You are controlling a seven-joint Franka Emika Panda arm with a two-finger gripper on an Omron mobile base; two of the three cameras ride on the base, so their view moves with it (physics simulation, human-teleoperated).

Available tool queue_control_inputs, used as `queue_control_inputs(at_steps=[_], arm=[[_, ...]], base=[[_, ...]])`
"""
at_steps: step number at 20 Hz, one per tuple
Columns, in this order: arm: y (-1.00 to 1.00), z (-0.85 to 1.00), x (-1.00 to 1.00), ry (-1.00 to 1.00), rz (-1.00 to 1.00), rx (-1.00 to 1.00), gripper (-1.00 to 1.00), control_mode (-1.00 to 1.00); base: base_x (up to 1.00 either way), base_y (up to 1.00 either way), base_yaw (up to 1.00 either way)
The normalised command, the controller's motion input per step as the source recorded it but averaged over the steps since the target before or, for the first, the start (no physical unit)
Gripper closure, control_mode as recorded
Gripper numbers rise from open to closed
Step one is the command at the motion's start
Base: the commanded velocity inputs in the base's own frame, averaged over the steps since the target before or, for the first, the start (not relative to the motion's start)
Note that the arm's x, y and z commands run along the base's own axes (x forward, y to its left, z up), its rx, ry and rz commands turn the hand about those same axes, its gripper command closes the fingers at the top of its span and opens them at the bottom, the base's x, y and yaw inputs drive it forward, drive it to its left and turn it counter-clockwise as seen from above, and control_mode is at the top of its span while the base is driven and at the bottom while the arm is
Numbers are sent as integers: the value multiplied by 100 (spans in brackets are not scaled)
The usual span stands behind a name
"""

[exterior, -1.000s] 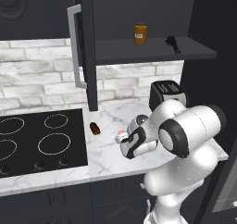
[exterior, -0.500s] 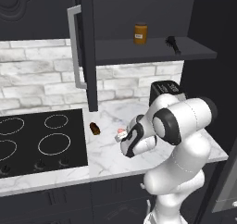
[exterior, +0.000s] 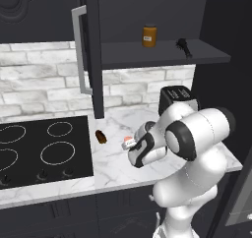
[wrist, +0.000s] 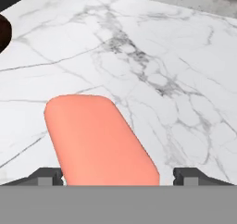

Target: Pick the bar soap and dish brush from the cabinet and place them on the counter.

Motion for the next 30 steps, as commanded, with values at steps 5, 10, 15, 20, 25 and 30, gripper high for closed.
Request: queue_control_inputs(at_steps=[5, 10, 15, 20, 25, 30], arm=[[-3, 30, -16, -1, 0, 0, -100, -100], [-3, 40, -9, 0, 0, 0, -100, -100], [-7, 48, -10, 0, 0, 0, -100, -100], [-12, 54, -16, -1, -3, -2, -100, -100], [-14, 58, -18, 0, -5, -2, -100, -100], [-12, 61, -18, 0, -7, 0, -100, -100]], base=[[0, 0, 0], [0, 0, 0], [0, 0, 0], [0, 0, 0], [0, 0, 0], [0, 0, 0]])
